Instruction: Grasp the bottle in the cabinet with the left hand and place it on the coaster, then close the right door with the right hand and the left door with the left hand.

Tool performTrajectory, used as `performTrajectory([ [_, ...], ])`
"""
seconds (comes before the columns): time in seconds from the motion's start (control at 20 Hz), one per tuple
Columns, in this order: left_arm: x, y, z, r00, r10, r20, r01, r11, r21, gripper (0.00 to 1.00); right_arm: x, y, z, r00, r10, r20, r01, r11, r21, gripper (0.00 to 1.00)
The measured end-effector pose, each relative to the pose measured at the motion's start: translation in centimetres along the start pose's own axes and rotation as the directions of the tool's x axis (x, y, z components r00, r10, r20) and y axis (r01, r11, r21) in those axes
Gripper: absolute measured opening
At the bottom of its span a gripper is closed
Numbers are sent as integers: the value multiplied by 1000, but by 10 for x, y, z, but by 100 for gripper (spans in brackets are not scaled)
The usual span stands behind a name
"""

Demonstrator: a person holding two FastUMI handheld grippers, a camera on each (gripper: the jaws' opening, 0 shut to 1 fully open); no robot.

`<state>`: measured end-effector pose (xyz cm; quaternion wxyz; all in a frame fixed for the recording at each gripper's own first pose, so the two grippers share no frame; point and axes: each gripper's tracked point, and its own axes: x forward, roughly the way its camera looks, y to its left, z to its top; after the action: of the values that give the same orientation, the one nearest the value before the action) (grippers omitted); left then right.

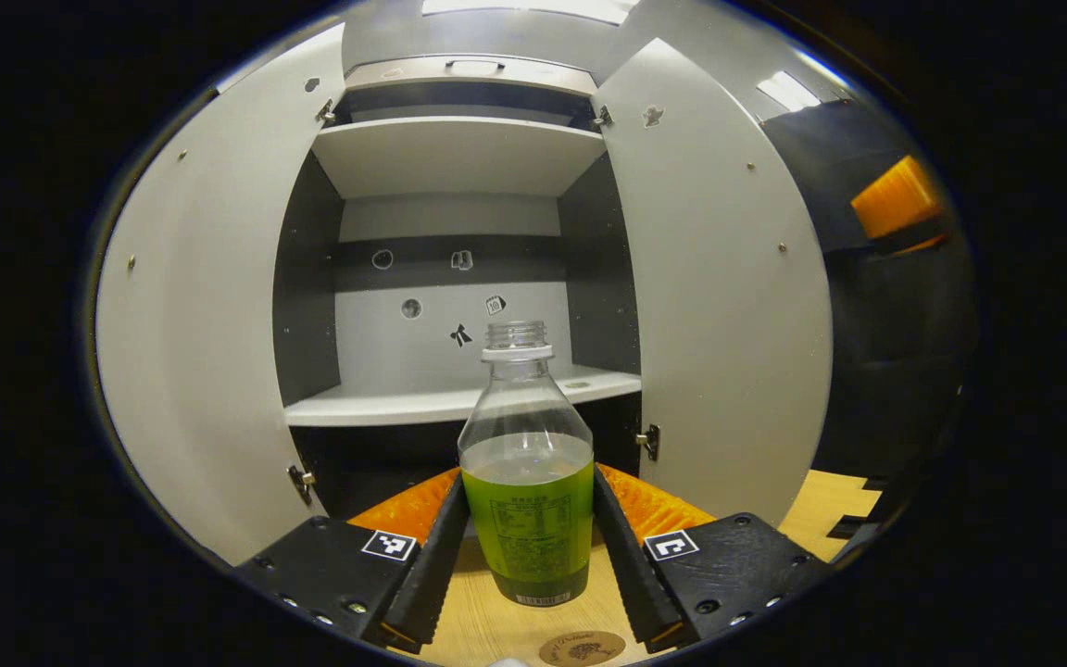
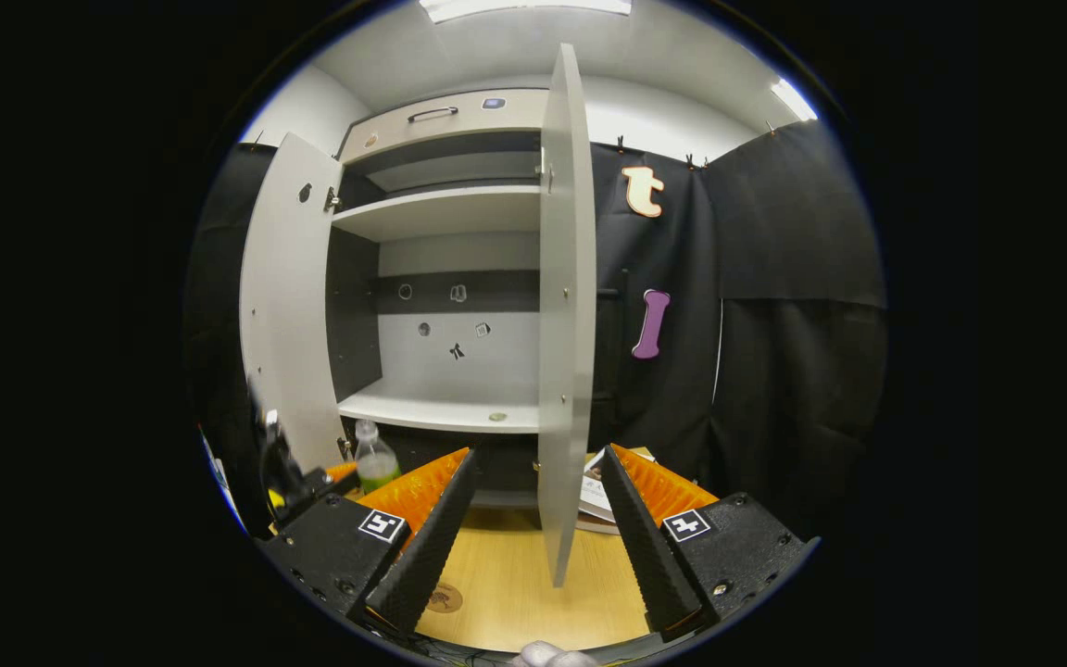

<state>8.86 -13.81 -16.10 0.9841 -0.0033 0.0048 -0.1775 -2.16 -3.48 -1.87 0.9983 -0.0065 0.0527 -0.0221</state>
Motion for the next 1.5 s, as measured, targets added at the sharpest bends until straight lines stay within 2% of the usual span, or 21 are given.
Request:
performTrajectory([
  [0.25,-19,-32,-55,994,-108,20,108,994,1,74,3,-9,-15,997,-3,-75,4,1000,3,83],
  [0.35,-23,-34,-85,993,-116,-27,115,993,-17,74,5,-9,-22,994,-6,-105,5,1000,-7,83],
  [0.5,-25,-39,-116,992,-121,-39,120,992,-46,74,6,-4,-29,992,4,-129,-5,1000,-10,83],
  [0.6,-27,-38,-135,991,-125,-54,123,992,-27,75,7,0,-32,990,12,-142,-15,1000,-23,83],
  [0.65,-28,-40,-143,990,-126,-67,125,992,-20,70,8,3,-33,989,18,-148,-22,999,-29,83],
  [0.7,-31,-40,-148,989,-130,-72,129,992,-16,74,7,5,-33,988,24,-151,-29,999,-36,83],
  [0.85,-34,-42,-156,989,-137,-62,136,991,-21,74,7,11,-32,989,37,-145,-45,998,-53,83],
  [0.9,-35,-44,-160,988,-141,-64,140,990,-22,78,7,12,-36,987,41,-157,-51,997,-61,83],
  [0.95,-36,-44,-164,988,-139,-68,138,990,-21,74,6,13,-39,985,42,-169,-54,996,-70,83],
  [1.15,-39,-44,-163,990,-134,-35,133,991,-25,75,3,17,-41,982,49,-182,-66,994,-86,83],
  [1.3,-41,-40,-166,991,-122,-58,121,992,-28,81,1,19,-44,980,56,-190,-74,993,-89,83],
  [1.45,-42,-34,-146,994,-106,-38,105,994,-18,94,0,18,-46,981,53,-188,-69,994,-80,83],
  [1.5,-41,-32,-138,994,-99,-36,98,995,-14,96,0,19,-47,981,55,-188,-69,995,-73,83],
])
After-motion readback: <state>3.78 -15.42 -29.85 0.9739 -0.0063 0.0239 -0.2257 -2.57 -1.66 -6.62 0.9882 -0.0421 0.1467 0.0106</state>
